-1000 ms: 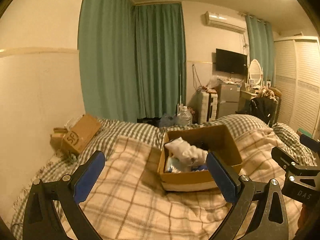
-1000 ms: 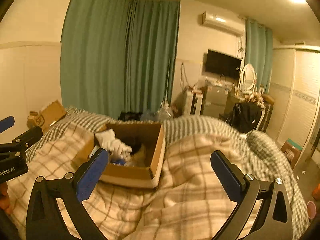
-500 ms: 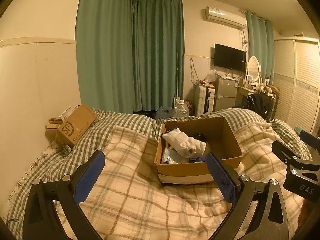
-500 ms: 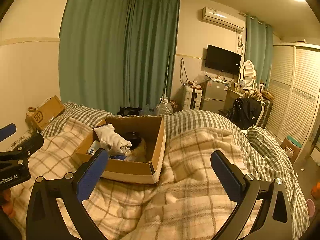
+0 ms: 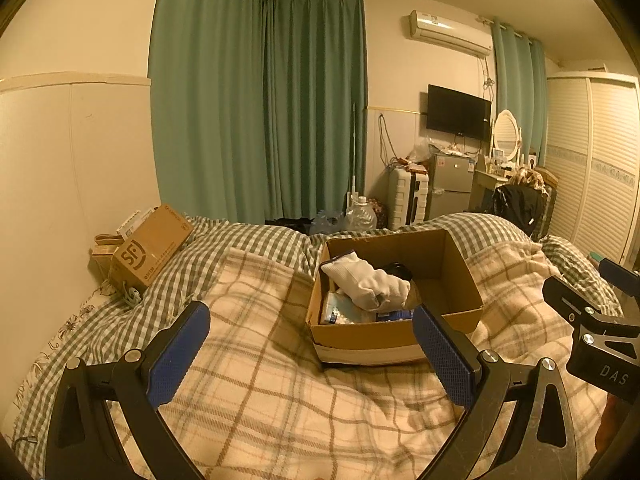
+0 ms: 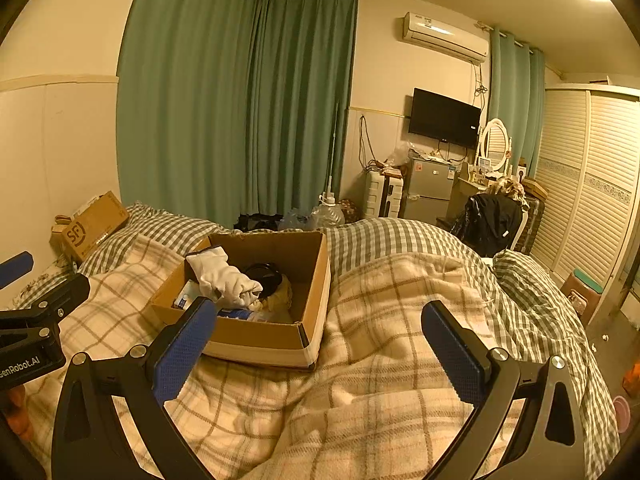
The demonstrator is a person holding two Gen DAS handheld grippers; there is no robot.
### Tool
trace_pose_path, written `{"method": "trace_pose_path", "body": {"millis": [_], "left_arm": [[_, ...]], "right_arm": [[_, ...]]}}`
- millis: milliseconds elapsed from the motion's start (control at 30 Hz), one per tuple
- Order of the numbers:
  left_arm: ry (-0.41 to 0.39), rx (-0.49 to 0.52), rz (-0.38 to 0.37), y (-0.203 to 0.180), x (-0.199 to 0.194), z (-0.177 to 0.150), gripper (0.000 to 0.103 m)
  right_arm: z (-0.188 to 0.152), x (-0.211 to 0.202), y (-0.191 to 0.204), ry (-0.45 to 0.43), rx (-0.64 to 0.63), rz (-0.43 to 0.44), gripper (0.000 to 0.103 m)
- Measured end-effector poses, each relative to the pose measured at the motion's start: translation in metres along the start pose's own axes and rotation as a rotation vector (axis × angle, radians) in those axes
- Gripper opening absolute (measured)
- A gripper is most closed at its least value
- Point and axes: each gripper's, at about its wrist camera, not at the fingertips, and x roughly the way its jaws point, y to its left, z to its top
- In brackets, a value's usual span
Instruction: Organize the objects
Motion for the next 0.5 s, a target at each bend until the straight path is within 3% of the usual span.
{"method": "trace_pose_path", "body": {"millis": [500], "left_arm": [[0.005, 0.003, 0.002, -0.0006, 0.0002, -0.0019, 0.103]], "right_arm": [[-0.0009, 0.0021, 0.0007, 0.010, -0.003, -0.003, 0.103]]}}
